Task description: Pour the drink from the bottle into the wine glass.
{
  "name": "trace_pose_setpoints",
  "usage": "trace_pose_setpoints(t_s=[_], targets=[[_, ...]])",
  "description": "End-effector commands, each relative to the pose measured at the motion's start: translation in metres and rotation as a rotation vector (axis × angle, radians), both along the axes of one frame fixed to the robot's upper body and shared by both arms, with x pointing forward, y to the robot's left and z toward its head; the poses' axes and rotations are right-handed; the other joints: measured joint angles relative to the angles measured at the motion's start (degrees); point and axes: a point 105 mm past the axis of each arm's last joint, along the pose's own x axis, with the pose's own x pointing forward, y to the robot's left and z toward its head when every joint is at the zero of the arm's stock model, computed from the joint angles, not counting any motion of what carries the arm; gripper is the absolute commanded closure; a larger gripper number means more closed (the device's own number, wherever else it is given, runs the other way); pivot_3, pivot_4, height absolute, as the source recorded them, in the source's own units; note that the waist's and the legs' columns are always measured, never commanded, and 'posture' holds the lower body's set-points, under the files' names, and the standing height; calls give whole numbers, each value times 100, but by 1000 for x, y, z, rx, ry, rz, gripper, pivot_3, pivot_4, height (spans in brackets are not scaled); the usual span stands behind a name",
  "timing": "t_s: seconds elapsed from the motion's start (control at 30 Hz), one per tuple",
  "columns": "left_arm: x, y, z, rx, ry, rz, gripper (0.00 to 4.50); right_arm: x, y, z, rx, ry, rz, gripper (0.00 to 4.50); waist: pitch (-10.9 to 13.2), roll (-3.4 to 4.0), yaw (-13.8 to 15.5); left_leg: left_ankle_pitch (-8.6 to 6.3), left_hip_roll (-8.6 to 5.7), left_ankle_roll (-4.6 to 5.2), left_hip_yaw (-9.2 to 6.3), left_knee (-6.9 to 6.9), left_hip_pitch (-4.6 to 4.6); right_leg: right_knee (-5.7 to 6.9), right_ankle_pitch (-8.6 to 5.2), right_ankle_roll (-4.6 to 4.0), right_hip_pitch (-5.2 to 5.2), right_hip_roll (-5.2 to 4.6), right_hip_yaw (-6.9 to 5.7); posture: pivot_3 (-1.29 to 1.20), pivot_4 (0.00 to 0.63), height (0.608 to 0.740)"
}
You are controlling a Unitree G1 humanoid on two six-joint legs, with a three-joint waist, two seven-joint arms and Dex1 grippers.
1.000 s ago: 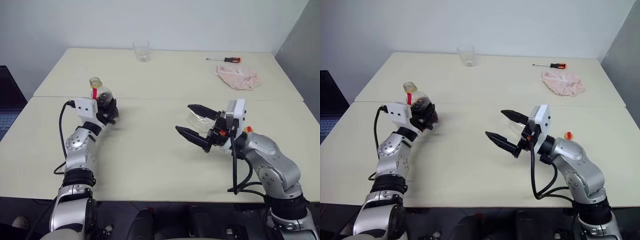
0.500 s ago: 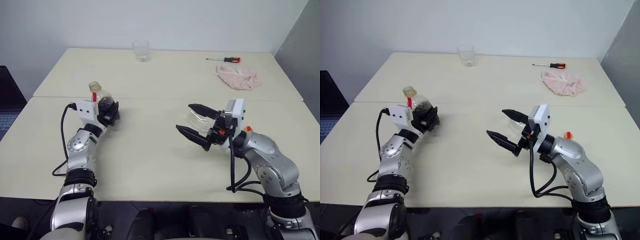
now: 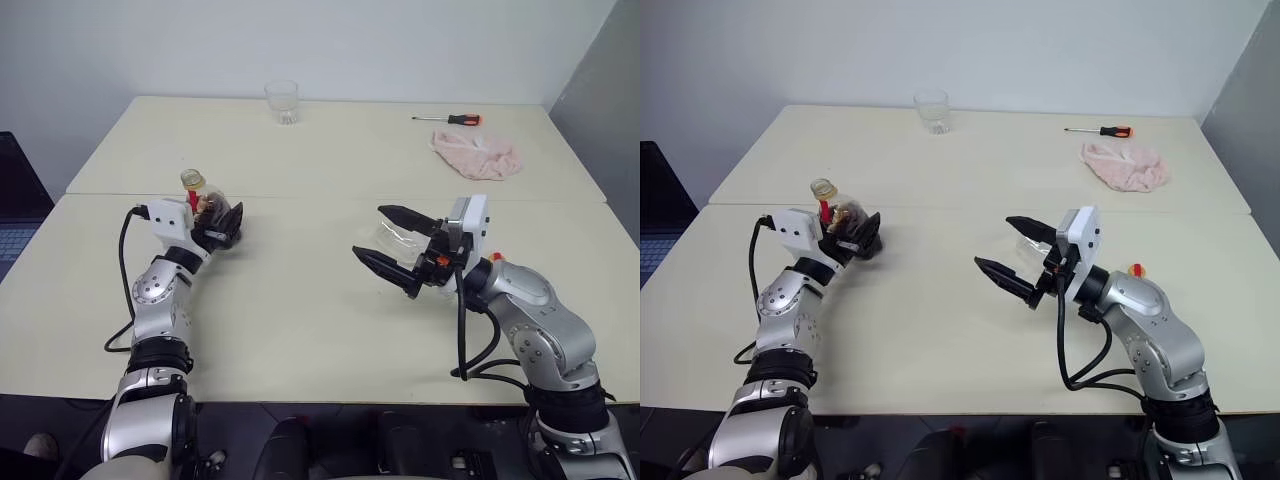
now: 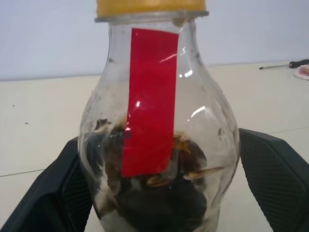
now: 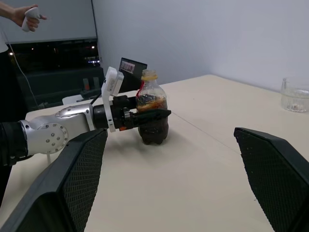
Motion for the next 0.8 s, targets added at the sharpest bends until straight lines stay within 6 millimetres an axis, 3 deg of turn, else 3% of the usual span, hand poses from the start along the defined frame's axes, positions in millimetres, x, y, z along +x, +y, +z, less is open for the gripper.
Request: trace_pose_setpoints(t_s=[0.03,0.6,0.7,0.8], targets=[[-5,4,17,-3,-65,12,26,-1,-3,14,14,-71,-8,0,0,0,-1,0,0,0,0,0,0,0,0,0,0,0,0,0,150,740],[-60,22,6,-58,-20,138,26,-2,-12,7,-10,-68,-48,0,-2,-2,1,0,1,0,-13,-1,2,2,0,0,-5,-5,11,0,150,740],[-70,17,9,-60,-15,133,26,-2,-17,5,-22,-68,-81,0,-2,-2,4,0,2,0,-15,-1,1,2,0,0,-4,-6,10,0,150,740],[-79,0,10,-71,4,68,26,1,-24,3,-39,-74,-135,0,-2,-3,7,0,2,0,-14,-1,1,2,0,0,-3,-6,10,0,150,740]])
